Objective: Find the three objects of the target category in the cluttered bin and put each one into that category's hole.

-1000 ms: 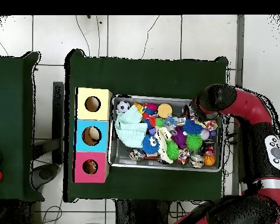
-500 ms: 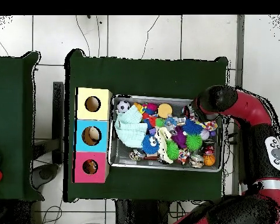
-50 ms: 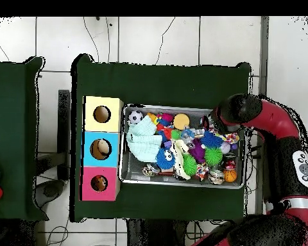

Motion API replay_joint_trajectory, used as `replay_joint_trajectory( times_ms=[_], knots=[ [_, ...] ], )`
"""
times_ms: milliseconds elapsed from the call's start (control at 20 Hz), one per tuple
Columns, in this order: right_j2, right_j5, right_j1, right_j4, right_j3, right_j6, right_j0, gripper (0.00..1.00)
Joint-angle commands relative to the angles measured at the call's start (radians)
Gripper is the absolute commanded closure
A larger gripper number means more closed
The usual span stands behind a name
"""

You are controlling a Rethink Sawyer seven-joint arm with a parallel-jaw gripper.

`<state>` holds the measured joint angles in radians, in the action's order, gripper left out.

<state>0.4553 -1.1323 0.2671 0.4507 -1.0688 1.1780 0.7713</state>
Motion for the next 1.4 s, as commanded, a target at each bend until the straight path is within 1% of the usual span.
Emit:
replay_joint_trajectory(
  times_ms=[50,450,650,1100,1400],
  knots=[
    [-0.049,0.076,-0.085,0.002,-0.187,0.060,0.019,0.00],
    [-0.049,0.067,-0.045,-0.012,-0.244,0.037,0.039,0.00],
    [-0.051,0.067,-0.012,-0.013,-0.285,0.027,0.054,0.00],
    [-0.050,0.078,-0.013,-0.006,-0.299,0.008,0.071,0.00],
    [-0.050,0.091,-0.027,-0.005,-0.291,-0.001,0.079,0.00]
  ],
)
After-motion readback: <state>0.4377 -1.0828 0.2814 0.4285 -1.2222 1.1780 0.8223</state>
